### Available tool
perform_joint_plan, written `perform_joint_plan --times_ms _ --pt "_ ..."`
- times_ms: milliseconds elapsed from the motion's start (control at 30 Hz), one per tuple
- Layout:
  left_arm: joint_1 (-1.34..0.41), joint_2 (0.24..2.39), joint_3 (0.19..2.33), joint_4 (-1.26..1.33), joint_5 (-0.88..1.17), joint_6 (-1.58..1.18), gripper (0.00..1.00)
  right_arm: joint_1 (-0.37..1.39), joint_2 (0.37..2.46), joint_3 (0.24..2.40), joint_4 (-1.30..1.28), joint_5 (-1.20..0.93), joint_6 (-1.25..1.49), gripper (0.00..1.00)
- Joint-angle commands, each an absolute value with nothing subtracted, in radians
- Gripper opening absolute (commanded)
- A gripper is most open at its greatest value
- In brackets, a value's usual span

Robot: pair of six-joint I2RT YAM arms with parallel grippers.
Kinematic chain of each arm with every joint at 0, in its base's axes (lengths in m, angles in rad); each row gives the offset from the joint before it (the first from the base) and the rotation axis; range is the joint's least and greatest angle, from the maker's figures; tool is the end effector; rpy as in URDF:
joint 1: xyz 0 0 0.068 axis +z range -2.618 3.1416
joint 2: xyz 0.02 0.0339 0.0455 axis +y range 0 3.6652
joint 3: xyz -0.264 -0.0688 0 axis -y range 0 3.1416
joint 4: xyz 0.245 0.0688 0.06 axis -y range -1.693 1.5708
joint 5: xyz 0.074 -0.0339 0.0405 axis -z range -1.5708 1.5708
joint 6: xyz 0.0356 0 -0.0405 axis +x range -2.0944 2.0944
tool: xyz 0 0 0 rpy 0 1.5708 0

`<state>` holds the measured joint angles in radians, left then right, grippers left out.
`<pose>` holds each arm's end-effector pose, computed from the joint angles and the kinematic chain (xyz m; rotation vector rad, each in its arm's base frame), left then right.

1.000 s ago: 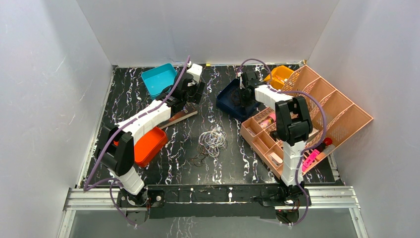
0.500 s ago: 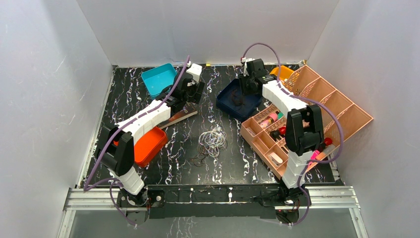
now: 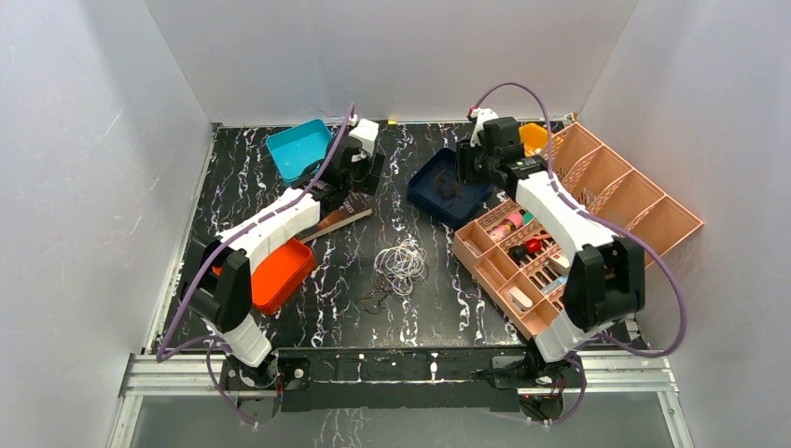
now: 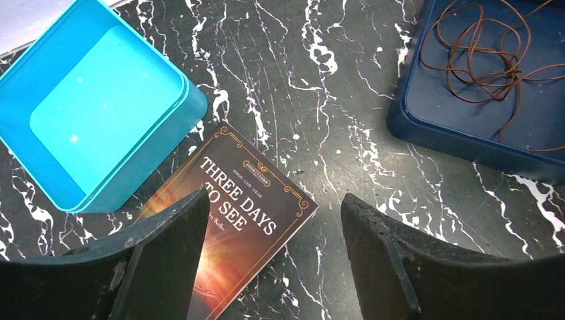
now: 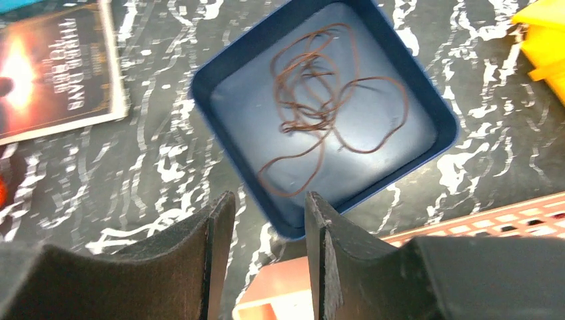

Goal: Untangle the cables

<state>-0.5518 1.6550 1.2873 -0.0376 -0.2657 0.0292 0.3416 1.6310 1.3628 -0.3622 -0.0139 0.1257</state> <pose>0.3387 -0.1975 0.3018 0.3949 1.9218 -0.0805 0.3546 0.1266 0.3053 -0.2464 2.2011 0.2756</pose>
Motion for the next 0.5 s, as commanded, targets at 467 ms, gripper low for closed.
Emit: perform_joint_plan --times_ms 467 --pt "-0.728 1.348 1.16 -0.33 -0.309 -0.346 0.69 0.42 1.18 0.927 -0.223 -0.143 0.335 0.51"
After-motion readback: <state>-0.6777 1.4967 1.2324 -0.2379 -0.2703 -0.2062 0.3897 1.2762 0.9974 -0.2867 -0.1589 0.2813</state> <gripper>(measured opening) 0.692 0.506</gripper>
